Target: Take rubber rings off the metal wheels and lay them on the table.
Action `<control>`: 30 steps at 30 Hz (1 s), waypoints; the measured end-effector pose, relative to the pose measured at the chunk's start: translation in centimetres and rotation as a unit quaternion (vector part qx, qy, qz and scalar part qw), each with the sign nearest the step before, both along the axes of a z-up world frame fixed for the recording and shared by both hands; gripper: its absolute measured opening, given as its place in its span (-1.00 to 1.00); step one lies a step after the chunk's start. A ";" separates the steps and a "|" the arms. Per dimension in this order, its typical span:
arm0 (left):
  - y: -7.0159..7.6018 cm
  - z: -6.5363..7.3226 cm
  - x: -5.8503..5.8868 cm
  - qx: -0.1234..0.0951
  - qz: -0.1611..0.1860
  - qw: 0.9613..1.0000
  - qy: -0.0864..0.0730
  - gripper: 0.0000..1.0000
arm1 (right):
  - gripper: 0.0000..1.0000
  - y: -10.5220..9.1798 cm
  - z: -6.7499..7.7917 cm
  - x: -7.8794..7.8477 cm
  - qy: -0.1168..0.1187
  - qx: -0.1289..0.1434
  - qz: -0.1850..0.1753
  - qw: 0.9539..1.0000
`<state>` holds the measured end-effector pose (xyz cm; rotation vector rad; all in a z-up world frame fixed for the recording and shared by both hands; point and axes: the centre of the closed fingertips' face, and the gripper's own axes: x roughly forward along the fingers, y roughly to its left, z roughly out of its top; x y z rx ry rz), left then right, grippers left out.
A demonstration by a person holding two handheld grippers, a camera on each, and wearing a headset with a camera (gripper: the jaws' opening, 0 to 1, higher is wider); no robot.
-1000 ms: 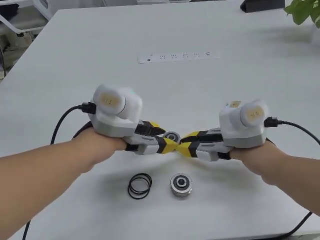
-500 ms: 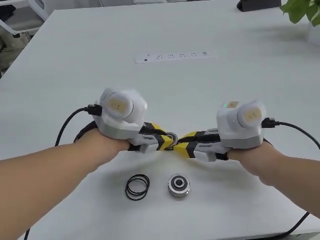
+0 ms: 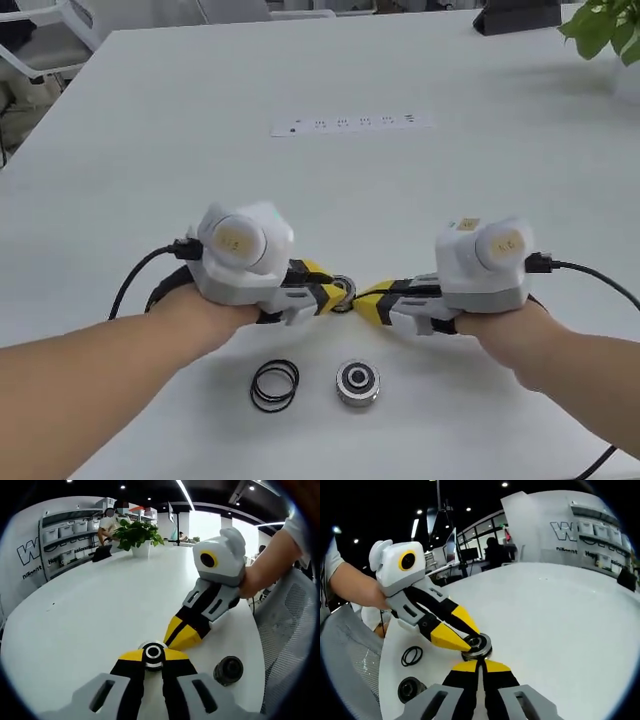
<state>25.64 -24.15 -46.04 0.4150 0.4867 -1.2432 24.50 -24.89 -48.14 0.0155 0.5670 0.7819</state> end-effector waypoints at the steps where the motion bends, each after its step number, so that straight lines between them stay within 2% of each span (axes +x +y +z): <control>1: 0.0 0.0 0.0 0.000 0.001 1.000 0.000 -0.86 | -1.00 -0.1 0.0 0.1 0.015 0.014 -0.015 1.000; 2: 0.0 0.0 0.1 0.000 0.003 1.000 0.001 -0.86 | -1.00 -0.1 0.0 0.1 0.025 0.028 -0.025 0.999; 4: 0.0 0.0 0.1 0.001 0.005 1.000 0.000 -0.86 | -1.00 -0.3 0.1 0.2 0.067 0.092 -0.066 0.991; 5: 0.0 0.0 0.1 0.001 0.005 1.000 -0.001 -0.86 | -1.00 -0.3 0.2 0.3 0.083 0.123 -0.085 0.985; 6: 0.0 0.0 0.1 0.002 0.006 1.000 -0.001 -0.86 | -1.00 -0.5 0.1 0.2 0.083 0.120 -0.088 0.985; 8: 0.0 -0.1 0.1 0.002 0.005 1.000 -0.001 -0.86 | -1.00 -0.6 0.4 0.1 0.085 0.136 -0.097 0.982; 9: 0.0 -0.1 0.1 0.002 0.005 1.000 -0.001 -0.86 | -1.00 -0.9 0.4 0.2 0.089 0.148 -0.105 0.979; 10: 0.0 -0.1 0.0 0.002 0.004 1.000 -0.001 -0.86 | -1.00 -1.1 1.0 0.6 0.078 0.166 -0.118 0.976; 11: 0.0 -0.1 0.0 0.002 0.005 1.000 -0.001 -0.87 | -1.00 -0.9 1.3 0.5 0.094 0.188 -0.122 0.970; 13: 0.1 -0.1 0.0 0.002 0.008 1.000 -0.001 -0.87 | -1.00 -1.0 1.3 0.4 0.091 0.184 -0.118 0.972; 17: 0.1 -0.1 -0.2 0.002 0.014 1.000 -0.002 -0.87 | -1.00 -0.4 1.7 0.1 0.095 0.199 -0.116 0.969; 23: 0.1 -0.2 -0.2 0.006 0.012 1.000 -0.004 -0.87 | -1.00 -0.1 1.8 0.0 0.088 0.192 -0.103 0.972; 28: 0.0 -0.2 -0.3 0.010 0.012 1.000 -0.007 -0.87 | -1.00 0.9 2.4 -0.2 0.087 0.203 -0.084 0.972; 30: -0.1 -0.2 -0.3 0.011 0.010 1.000 -0.006 -0.87 | -1.00 1.4 2.8 -0.4 0.090 0.214 -0.078 0.970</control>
